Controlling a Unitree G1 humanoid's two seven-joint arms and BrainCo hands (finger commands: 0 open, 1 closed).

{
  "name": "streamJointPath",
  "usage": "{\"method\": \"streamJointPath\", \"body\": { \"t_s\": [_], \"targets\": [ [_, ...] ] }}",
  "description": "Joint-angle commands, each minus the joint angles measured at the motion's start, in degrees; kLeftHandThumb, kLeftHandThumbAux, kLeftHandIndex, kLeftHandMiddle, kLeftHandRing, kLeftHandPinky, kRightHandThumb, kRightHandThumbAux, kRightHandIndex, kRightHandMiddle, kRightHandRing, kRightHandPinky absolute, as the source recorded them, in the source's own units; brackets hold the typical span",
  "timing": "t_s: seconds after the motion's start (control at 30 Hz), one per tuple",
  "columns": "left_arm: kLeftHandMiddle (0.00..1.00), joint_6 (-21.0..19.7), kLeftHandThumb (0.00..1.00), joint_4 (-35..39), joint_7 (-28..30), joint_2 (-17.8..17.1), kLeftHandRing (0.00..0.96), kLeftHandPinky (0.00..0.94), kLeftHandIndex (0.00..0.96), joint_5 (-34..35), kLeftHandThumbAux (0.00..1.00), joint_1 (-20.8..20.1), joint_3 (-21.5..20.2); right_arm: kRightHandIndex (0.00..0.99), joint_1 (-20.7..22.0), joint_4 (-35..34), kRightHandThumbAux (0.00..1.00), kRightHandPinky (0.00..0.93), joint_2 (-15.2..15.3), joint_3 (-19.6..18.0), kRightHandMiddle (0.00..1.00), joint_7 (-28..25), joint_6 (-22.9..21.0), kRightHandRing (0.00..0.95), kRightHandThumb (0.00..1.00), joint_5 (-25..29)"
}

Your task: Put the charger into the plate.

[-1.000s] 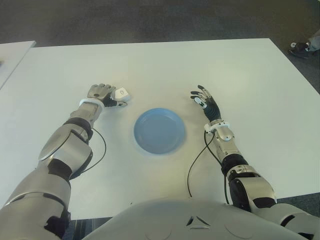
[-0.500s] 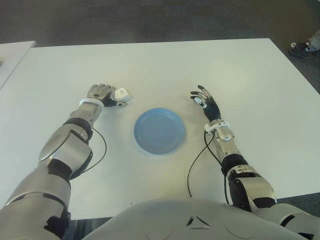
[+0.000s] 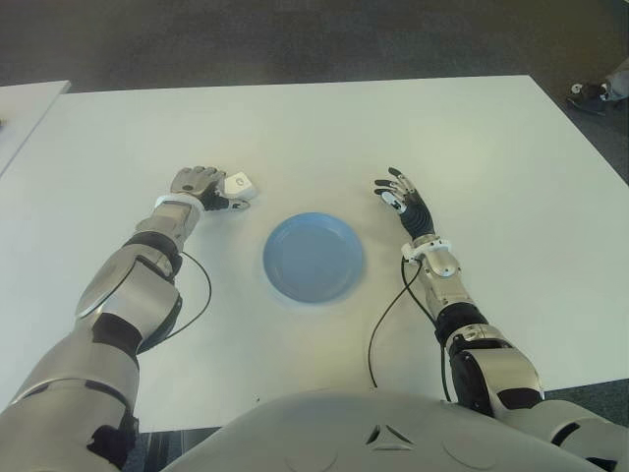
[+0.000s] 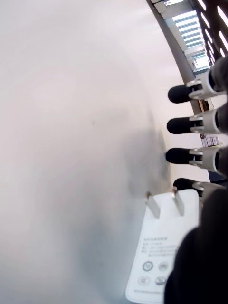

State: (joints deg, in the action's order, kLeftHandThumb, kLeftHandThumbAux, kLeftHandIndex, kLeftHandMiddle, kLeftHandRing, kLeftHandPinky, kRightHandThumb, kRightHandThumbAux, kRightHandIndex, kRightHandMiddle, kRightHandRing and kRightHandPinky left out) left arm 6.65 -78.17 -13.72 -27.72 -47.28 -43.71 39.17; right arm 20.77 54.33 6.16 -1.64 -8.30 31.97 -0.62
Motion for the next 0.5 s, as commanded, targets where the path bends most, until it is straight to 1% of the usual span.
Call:
{"method": "streamJointPath", "body": {
  "t_s": [0.03,0.3,0.43,0.5],
  "targets": [
    [0.056,0.11,0.276,-1.52,3.94,0.53,0.051,0.100,0.000,-0.44,0.179,3.84,0.44,0.057,-4.31,3.70,0.437,0.197,-0.73,0.59,0.265,-0.74,-5.53,0.261,0.000,-0.46],
    [0.052,0.07,0.268,-1.45,4.37,0.72,0.047,0.098,0.000,-0.18,0.182,3.38,0.17,0.059,-4.11,3.80,0.440,0.204,-0.88,0.55,0.271,-0.71,-5.84,0.268,0.000,-0.29],
    [0.097,0.17,0.297,-1.32,2.67,0.68,0.100,0.172,0.018,0.01,0.211,3.63,-0.19,0.060,-4.10,3.67,0.427,0.180,-0.97,0.58,0.268,-0.63,-6.06,0.260,0.000,-0.28],
    [0.178,0.04,0.355,-1.23,1.03,0.70,0.184,0.254,0.081,-0.13,0.261,3.91,-0.23,0.060,-4.13,3.58,0.420,0.175,-1.02,0.61,0.268,-0.56,-6.13,0.258,0.000,-0.27]
  ]
}}
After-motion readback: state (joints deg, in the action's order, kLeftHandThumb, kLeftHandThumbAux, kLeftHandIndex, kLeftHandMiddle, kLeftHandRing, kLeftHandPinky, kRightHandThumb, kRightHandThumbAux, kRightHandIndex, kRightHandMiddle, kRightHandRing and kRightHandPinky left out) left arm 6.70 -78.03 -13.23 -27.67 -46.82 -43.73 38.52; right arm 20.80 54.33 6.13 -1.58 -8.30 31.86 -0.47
